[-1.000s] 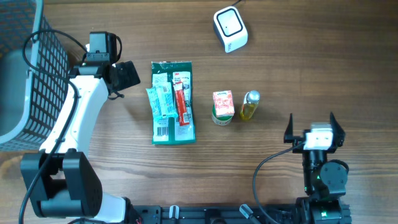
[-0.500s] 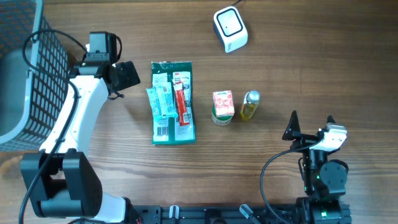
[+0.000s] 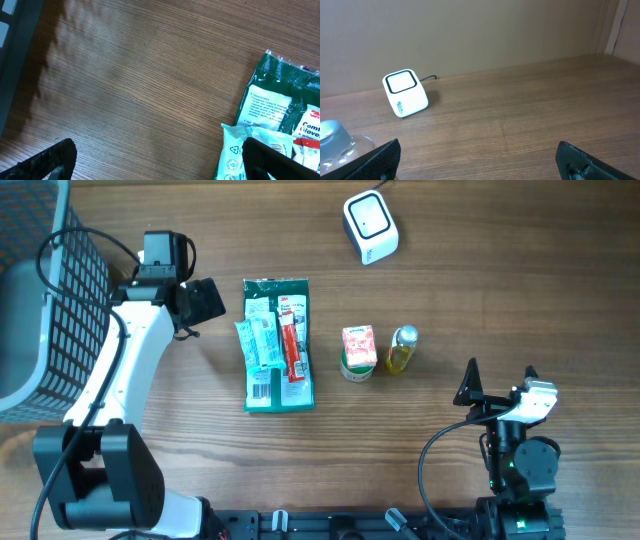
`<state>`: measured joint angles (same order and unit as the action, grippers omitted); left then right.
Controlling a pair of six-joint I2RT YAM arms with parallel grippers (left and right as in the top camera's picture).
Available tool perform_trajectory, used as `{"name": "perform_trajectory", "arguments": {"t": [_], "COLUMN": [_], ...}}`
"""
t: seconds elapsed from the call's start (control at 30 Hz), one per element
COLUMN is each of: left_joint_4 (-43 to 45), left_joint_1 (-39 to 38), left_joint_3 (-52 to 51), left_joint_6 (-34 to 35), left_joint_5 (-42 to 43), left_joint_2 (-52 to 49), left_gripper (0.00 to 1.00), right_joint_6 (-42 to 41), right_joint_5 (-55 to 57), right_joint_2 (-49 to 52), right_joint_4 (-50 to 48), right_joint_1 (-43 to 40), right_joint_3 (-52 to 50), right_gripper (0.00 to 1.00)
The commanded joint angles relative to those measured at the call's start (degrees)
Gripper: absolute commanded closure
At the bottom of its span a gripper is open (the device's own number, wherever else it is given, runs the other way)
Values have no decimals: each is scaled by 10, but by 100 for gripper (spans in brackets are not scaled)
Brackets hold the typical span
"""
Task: Scan the item barcode
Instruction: 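Move the right gripper toward the yellow oil bottle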
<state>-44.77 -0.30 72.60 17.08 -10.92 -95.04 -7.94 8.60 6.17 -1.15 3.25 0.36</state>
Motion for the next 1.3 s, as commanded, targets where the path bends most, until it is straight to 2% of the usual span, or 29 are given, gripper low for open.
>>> {"name": "perform_trajectory", "arguments": {"t": [0.0, 0.1, 0.8, 0.93, 1.0, 1.1, 1.27], "left_joint_4": [0, 0, 0, 0, 0, 0, 0], "left_joint_1": [2, 2, 2, 2, 2, 2, 2], "left_joint_3": [-3, -3, -3, -3, -3, -3, -3], "left_joint_6": [1, 1, 1, 1, 1, 1, 1], "left_joint_5": [-7, -7, -7, -7, -7, -7, -7], "left_joint_2": [-5, -5, -5, -5, -5, -5, -5], "left_gripper": [0, 0, 0, 0, 0, 0, 0], "right_joint_6": [-12, -12, -13, -12, 28, 20, 2], "right_joint_5": [-9, -9, -11, -52, -99, -116, -114], "right_joint_2": [-14, -61, -57, -57, -57, -57, -22], "right_joint_4": [0, -5, 0, 4, 18, 90, 217], "right_joint_1": [0, 0, 0, 0, 0, 0, 0], "right_joint_3": [0, 0, 0, 0, 6, 58, 227], "right_gripper": [0, 0, 0, 0, 0, 0, 0]}}
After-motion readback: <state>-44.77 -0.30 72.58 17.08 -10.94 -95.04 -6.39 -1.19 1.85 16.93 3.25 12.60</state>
